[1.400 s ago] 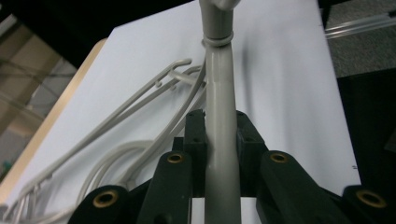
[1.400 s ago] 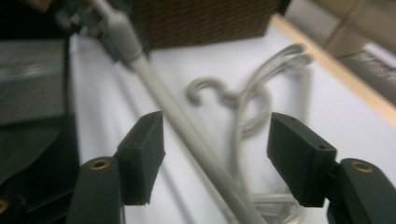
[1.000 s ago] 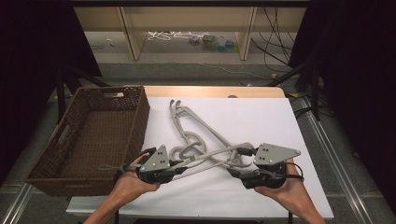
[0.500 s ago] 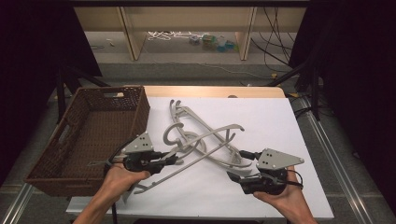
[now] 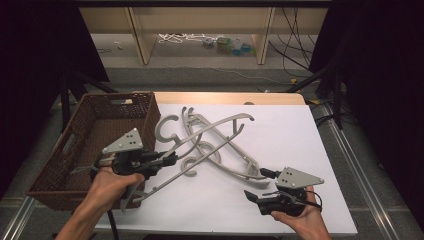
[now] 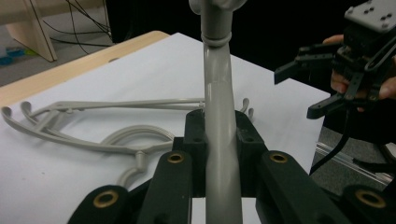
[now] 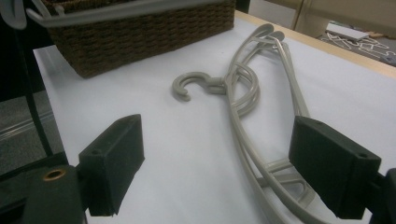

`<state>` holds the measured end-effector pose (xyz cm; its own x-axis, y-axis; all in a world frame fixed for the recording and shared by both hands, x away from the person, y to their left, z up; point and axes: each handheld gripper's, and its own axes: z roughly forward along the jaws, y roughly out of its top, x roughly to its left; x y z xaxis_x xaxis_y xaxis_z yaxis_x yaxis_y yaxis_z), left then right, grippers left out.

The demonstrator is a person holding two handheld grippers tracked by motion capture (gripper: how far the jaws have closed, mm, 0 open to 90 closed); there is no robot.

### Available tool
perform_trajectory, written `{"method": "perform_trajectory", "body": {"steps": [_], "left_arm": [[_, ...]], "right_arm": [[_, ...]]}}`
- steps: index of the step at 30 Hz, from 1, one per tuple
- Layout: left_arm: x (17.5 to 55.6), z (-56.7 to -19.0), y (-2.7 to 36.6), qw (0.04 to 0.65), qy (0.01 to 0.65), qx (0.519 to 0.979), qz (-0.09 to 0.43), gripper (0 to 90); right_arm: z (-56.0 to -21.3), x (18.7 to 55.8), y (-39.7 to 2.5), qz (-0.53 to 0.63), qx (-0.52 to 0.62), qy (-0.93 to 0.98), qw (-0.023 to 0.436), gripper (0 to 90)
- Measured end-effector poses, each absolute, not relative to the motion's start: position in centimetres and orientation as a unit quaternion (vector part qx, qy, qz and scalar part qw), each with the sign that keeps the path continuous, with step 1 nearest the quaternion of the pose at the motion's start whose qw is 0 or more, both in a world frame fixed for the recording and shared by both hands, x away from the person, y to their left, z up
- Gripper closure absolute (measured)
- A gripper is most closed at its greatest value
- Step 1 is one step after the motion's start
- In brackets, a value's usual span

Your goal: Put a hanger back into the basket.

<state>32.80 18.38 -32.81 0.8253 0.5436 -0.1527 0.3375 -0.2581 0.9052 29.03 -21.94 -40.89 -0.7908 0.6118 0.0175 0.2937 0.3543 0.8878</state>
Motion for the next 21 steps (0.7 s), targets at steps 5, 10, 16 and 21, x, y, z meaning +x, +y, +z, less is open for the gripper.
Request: {"method": "perform_trajectory", "body": {"steps": [5,10,16,21], "left_arm": [[33.2,-30.7,20.5,0.545,0.290,0.779,0.111,79.2],[34.0,-29.6,22.8,0.536,0.306,0.774,0.143,79.2],[35.0,-29.3,25.7,0.525,0.333,0.764,0.173,79.2],[35.8,-29.3,27.8,0.510,0.351,0.759,0.200,79.2]], "right_arm": [[-41.0,29.0,-21.9,0.495,0.277,0.807,0.164,19.1],[-41.2,29.1,-21.8,0.493,0.279,0.808,0.163,19.1],[-41.3,29.1,-21.8,0.494,0.283,0.806,0.161,17.6],[-41.4,29.2,-21.8,0.493,0.281,0.808,0.160,17.6]]}}
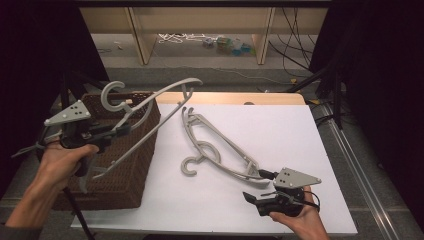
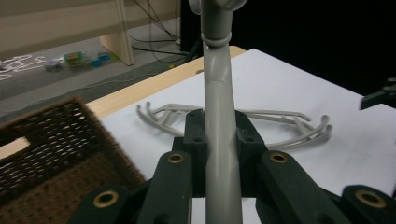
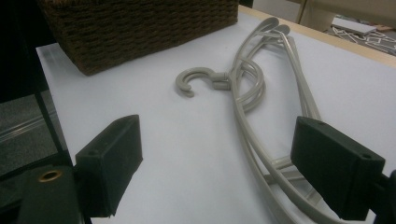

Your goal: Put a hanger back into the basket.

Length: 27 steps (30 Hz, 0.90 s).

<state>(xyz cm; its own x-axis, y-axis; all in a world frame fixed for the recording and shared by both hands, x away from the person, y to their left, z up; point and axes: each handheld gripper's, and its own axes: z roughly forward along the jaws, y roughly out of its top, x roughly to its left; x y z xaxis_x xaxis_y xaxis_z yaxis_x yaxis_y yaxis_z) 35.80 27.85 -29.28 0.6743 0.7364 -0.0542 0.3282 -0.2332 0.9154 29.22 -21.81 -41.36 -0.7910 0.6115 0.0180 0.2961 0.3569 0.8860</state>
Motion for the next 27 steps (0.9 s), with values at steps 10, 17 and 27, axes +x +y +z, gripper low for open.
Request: {"method": "perform_trajectory", "body": {"steps": [10,17,27], "left_arm": [[36.8,-30.2,31.4,0.477,0.361,0.766,0.237,79.2],[37.5,-30.9,33.5,0.471,0.354,0.768,0.251,79.2],[38.2,-32.5,36.1,0.454,0.383,0.764,0.252,79.2]], "right_arm": [[-41.5,29.3,-21.8,0.492,0.284,0.809,0.153,18.0],[-41.6,29.3,-21.7,0.491,0.283,0.810,0.152,18.5],[-41.5,29.4,-21.8,0.493,0.285,0.807,0.153,18.3]]}}
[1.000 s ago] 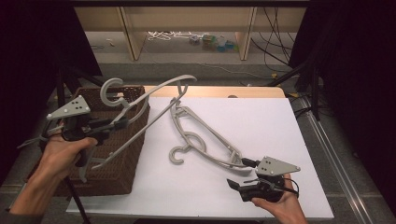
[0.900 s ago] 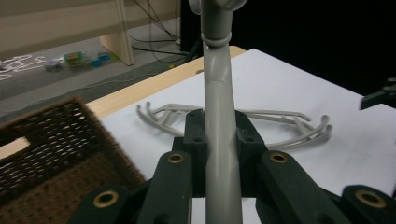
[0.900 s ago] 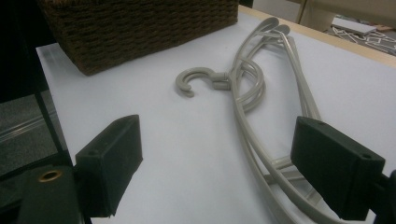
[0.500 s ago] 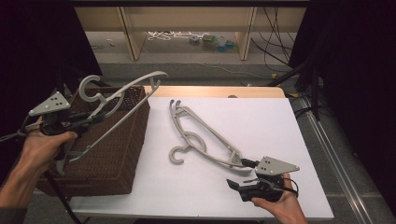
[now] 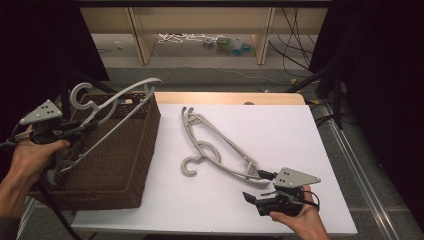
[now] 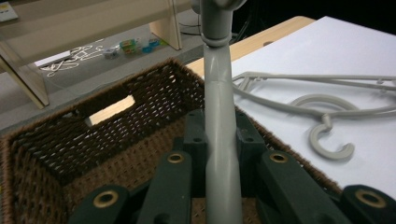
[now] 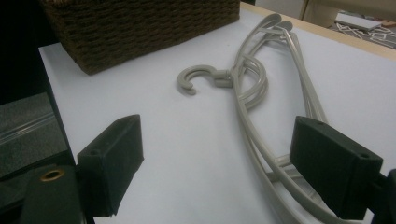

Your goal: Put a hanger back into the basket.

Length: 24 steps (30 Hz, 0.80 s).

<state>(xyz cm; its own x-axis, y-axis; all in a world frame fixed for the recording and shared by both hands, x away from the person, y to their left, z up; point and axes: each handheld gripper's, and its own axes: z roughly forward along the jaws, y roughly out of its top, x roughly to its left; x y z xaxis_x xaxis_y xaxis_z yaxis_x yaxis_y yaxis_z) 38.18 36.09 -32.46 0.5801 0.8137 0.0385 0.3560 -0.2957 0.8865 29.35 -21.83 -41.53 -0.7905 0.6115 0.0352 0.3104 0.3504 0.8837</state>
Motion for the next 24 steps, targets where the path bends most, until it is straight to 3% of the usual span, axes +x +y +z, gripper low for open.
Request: {"method": "perform_trajectory", "body": {"steps": [20,24], "left_arm": [[39.1,-34.9,38.0,0.397,0.405,0.781,0.262,79.1],[39.2,-35.4,38.2,0.363,0.398,0.803,0.253,79.1]], "right_arm": [[-41.6,29.4,-21.7,0.497,0.285,0.806,0.149,18.2],[-41.6,29.4,-21.7,0.494,0.284,0.809,0.147,18.2]]}}
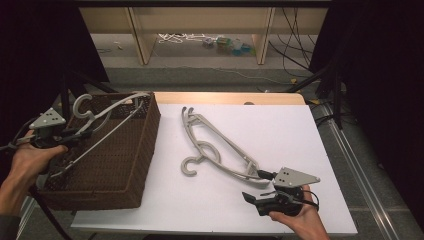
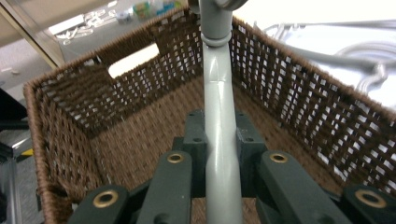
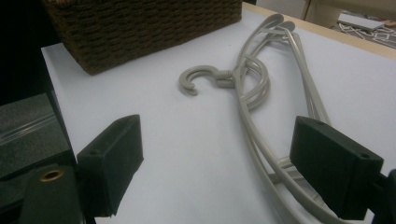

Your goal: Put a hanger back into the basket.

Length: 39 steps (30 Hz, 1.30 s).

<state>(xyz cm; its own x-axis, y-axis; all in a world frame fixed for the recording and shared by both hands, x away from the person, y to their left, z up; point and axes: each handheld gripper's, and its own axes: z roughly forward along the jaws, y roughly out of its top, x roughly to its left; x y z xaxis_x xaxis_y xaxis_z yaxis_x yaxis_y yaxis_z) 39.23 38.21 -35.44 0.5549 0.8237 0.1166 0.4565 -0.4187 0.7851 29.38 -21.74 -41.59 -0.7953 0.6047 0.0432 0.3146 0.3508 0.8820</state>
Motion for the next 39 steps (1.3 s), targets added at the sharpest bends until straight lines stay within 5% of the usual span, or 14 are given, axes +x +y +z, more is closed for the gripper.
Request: {"method": "perform_trajectory", "body": {"steps": [23,39], "left_arm": [[42.1,-39.9,37.2,0.268,0.454,0.831,0.177,78.5],[42.4,-40.8,38.5,0.251,0.496,0.809,0.192,73.8]], "right_arm": [[-41.7,29.5,-21.7,0.491,0.281,0.811,0.145,18.1],[-41.8,29.6,-21.7,0.489,0.281,0.813,0.142,18.1]]}}
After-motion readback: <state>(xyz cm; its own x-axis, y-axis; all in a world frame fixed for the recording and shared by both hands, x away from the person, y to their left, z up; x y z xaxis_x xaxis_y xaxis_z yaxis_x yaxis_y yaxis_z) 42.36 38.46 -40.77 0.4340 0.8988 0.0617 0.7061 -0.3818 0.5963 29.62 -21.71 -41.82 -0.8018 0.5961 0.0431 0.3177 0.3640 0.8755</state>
